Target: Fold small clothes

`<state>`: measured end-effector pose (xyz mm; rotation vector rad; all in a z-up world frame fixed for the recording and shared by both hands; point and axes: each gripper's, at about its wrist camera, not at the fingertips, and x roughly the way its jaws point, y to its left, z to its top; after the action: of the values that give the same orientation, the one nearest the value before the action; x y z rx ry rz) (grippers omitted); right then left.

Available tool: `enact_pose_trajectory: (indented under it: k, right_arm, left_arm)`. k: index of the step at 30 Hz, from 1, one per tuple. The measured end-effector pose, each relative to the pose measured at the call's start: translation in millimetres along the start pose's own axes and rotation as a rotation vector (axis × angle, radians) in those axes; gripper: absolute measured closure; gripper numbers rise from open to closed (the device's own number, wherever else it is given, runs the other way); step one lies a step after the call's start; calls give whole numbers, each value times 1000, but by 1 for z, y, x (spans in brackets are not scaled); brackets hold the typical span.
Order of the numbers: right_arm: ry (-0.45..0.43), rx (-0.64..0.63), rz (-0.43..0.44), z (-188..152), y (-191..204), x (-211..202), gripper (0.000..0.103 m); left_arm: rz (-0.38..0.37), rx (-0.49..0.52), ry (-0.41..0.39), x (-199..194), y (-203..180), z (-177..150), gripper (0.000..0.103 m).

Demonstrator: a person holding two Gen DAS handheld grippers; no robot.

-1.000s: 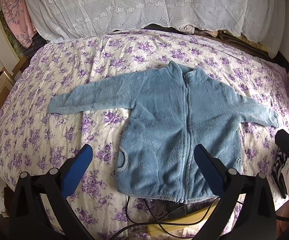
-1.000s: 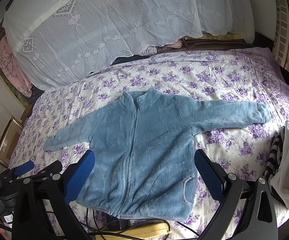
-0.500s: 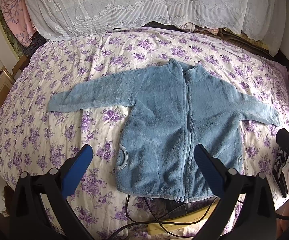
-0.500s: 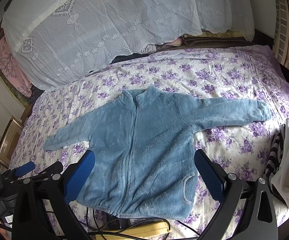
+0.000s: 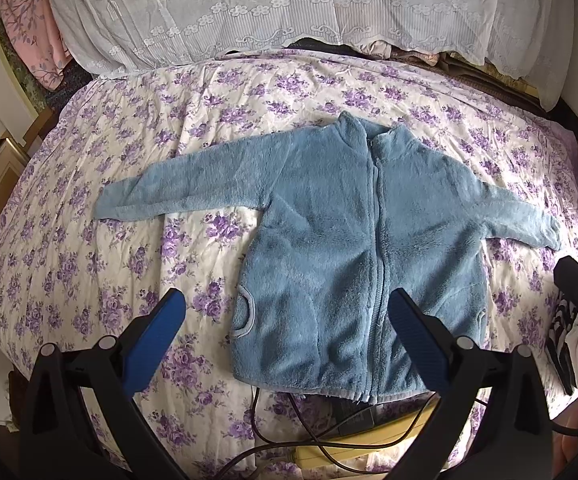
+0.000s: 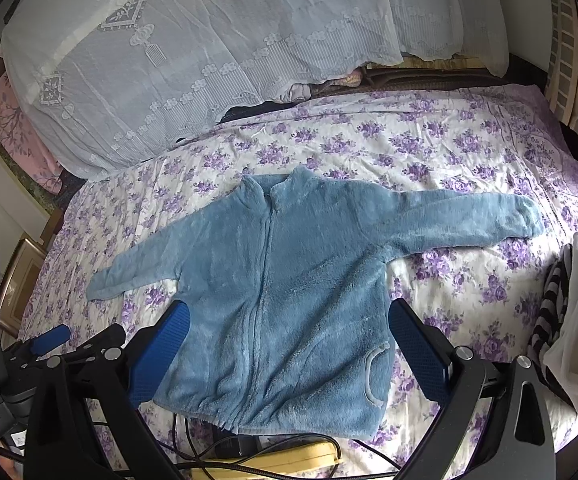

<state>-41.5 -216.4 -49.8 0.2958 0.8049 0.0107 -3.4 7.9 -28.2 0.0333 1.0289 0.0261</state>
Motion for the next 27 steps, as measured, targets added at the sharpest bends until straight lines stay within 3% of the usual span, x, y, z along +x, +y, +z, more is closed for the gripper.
enact_pose_trajectory:
  k: [27]
  right_arm:
    - [36, 19, 3, 6, -4, 7, 3]
  left_arm:
    - [22, -4, 29, 5, 5, 7, 4]
